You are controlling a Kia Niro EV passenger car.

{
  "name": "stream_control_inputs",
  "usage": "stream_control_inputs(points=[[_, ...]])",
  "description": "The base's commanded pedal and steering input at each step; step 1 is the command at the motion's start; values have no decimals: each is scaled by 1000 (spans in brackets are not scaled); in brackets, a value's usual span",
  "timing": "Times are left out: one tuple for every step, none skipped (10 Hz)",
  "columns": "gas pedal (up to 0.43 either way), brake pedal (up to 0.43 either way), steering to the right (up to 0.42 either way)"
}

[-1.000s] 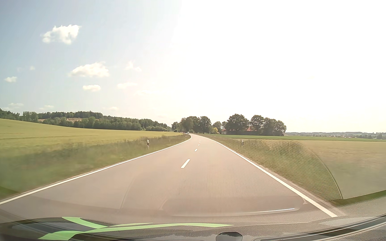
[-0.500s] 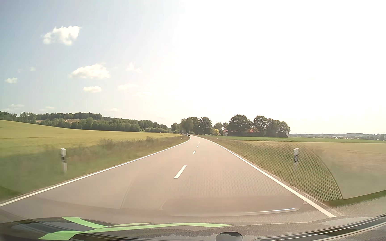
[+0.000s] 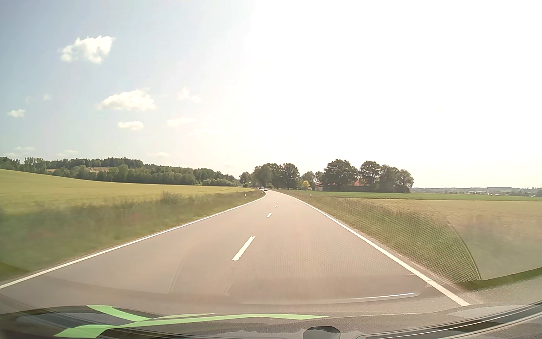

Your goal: Follow the waypoints while adhering to traffic rules and regulations

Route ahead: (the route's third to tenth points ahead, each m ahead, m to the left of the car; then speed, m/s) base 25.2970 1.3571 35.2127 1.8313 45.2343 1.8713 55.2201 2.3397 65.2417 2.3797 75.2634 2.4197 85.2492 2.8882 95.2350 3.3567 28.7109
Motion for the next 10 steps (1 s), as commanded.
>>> stream_control_inputs(points=[[189, 0, -3], [189, 0, -3], [189, 0, -4], [189, 0, -5], [169, 0, -5], [169, 0, -5], [169, 0, -5], [169, 0, -5], [169, 0, -5], [169, 0, -4]])
